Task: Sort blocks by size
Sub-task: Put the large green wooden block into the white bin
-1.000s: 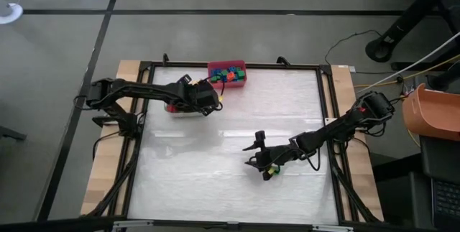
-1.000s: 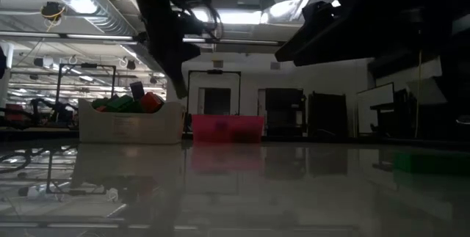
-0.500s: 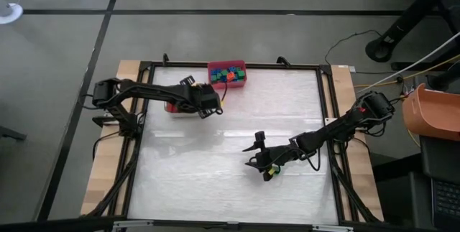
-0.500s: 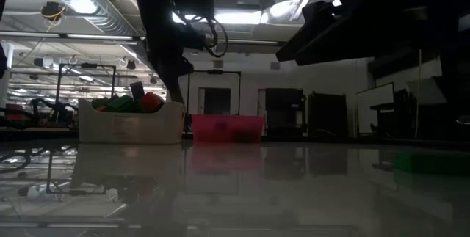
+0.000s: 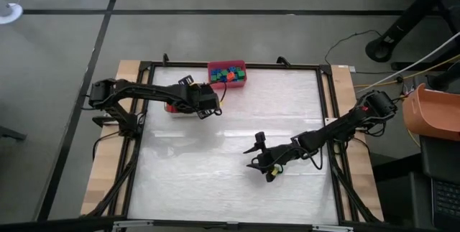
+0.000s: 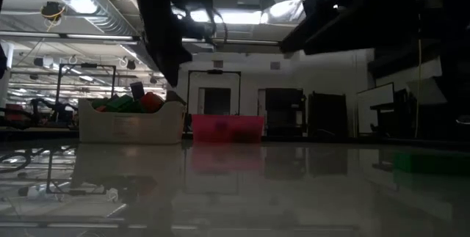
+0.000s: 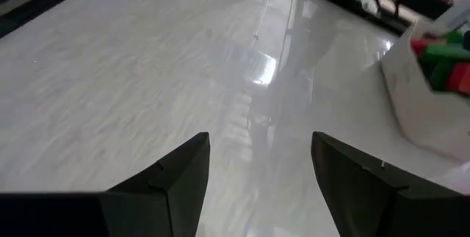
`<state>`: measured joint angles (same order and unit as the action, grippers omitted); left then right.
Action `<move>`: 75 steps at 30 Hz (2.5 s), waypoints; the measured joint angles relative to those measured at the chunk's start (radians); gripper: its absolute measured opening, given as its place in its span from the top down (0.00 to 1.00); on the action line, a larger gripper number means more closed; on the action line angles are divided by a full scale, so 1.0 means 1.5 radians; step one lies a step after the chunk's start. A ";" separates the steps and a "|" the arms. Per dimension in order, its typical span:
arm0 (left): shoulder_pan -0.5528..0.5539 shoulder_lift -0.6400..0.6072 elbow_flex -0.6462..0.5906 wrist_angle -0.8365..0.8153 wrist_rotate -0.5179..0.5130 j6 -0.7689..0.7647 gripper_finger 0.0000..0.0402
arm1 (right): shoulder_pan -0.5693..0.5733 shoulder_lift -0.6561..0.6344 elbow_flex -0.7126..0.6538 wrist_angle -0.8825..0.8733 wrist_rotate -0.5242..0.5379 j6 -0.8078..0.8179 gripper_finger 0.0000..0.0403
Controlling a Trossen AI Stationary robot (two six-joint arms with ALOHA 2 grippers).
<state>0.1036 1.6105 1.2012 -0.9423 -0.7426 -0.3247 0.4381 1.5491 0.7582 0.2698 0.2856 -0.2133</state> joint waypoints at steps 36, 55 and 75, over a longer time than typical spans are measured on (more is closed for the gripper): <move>-0.108 -0.242 -0.162 -0.072 0.012 -0.195 0.67 | 0.120 0.018 0.001 -0.307 -0.065 0.507 0.42; -0.212 -0.242 -0.162 -0.021 0.012 -0.233 0.67 | 0.119 0.027 0.001 -0.351 -0.028 0.506 0.42; -0.232 -0.242 -0.162 0.014 0.012 -0.238 0.67 | 0.116 0.090 -0.001 -0.308 0.145 0.486 0.68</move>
<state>-0.2442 1.2480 0.9581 -0.9218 -0.7246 -0.6815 0.6121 1.6844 0.7567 -0.1923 0.5027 0.5150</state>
